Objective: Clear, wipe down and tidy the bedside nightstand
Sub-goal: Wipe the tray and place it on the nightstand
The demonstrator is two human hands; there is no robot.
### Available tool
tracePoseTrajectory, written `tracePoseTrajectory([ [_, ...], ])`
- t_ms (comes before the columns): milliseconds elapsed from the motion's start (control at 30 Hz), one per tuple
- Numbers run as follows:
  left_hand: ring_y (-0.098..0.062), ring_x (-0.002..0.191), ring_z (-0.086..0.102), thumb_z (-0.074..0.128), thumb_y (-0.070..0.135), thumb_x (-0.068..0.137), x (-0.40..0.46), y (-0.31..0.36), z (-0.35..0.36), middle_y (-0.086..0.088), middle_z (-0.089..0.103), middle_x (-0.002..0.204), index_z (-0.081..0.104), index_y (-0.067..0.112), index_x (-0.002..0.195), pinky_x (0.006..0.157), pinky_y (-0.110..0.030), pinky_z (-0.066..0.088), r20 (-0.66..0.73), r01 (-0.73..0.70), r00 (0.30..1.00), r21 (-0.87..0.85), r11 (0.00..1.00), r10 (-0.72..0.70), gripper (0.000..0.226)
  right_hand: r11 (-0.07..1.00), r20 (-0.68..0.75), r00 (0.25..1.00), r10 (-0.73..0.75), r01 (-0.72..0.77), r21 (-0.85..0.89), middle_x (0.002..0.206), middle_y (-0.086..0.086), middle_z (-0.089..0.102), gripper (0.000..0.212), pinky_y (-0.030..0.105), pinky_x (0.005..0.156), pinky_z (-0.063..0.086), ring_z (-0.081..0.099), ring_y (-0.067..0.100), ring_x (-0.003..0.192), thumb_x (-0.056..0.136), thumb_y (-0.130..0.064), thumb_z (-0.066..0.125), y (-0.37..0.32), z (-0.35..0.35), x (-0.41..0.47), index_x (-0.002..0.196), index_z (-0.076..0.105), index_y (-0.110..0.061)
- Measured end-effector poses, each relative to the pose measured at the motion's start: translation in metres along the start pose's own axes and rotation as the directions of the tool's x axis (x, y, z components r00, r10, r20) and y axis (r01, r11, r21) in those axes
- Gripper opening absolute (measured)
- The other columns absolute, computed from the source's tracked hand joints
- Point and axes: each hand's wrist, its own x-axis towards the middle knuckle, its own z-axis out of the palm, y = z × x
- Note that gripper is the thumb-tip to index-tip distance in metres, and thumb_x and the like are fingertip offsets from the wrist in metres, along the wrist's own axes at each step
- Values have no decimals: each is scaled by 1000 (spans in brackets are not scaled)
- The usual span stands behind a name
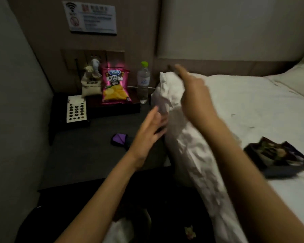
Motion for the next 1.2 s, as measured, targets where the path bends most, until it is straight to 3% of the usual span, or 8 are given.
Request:
tracePoseTrajectory([
  [133, -22, 123, 56, 43, 44, 84, -3, 24, -62, -12, 57, 135, 43, 12, 141, 101, -37, 46, -94, 1, 995, -178, 984, -19, 65, 989, 231, 962, -144, 131, 72, 147, 15, 44, 71, 50, 104, 42, 44, 34, 134, 93, -8, 48, -59, 98, -24, 157, 18, -21],
  [333, -7, 96, 70, 48, 14, 97, 3, -9, -143, 3, 75, 96, 60, 15, 118, 76, -17, 56, -424, -36, 906, -67, 997, 4, 24, 934, 367, 890, -273, 154, 322, 166, 3, 9, 68, 46, 124, 9, 4, 18, 153, 101, -25, 47, -78, 196, -43, 158, 10, -25],
  [467, -24, 109, 65, 43, 16, 100, 19, -26, -189, -13, 69, 116, 55, 2, 126, 84, -31, 57, -609, -45, 791, -156, 987, -61, 32, 804, 305, 916, -259, 30, 594, 150, -2, 46, 53, 36, 116, 33, 39, 12, 140, 97, -31, 58, -56, 232, -33, 147, 44, -20],
  [633, -22, 111, 65, 45, 33, 100, 49, -24, -237, -8, 67, 121, 56, 11, 130, 90, -43, 54, -684, -68, 728, -126, 990, -37, 39, 994, 541, 841, -30, 81, -70, 142, 4, 39, 69, 40, 98, 41, 40, 26, 128, 90, -39, 63, -6, 266, -22, 147, 28, -23],
  [800, -17, 101, 69, 45, 47, 96, 55, -26, -268, -3, 73, 110, 66, 19, 117, 81, -38, 57, -668, -25, 741, -137, 990, -74, 41, 979, 589, 808, -1, 121, -164, 127, 7, 43, 53, 39, 86, 44, 45, 28, 119, 90, -30, 60, -3, 286, -15, 137, 38, -19],
  [967, -17, 104, 69, 45, 52, 94, 43, -26, -287, -3, 72, 113, 69, 22, 113, 75, -32, 58, -630, 0, 769, -163, 987, -104, 43, 952, 502, 852, 149, -262, 161, 103, 10, 66, 22, 39, 83, 51, 62, 29, 99, 85, -14, 66, 15, 285, 6, 107, 65, -10],
  [1133, -19, 107, 68, 45, 54, 93, 41, -26, -296, -3, 71, 116, 74, 25, 108, 76, -34, 59, -614, 2, 782, -162, 987, -102, 43, 500, 362, 821, 442, -560, 660, 89, 13, 71, 23, 33, 73, 54, 66, 15, 76, 87, 3, 60, 21, 279, 23, 93, 71, -17],
  [1200, -19, 107, 68, 44, 54, 94, 43, -27, -293, -2, 71, 116, 75, 27, 106, 77, -34, 58, -601, 7, 792, -167, 986, -107, 42, 473, 254, 812, 525, -526, 706, 97, 9, 71, 27, 37, 83, 56, 68, 18, 87, 88, 0, 58, 19, 279, 25, 110, 69, -12],
])
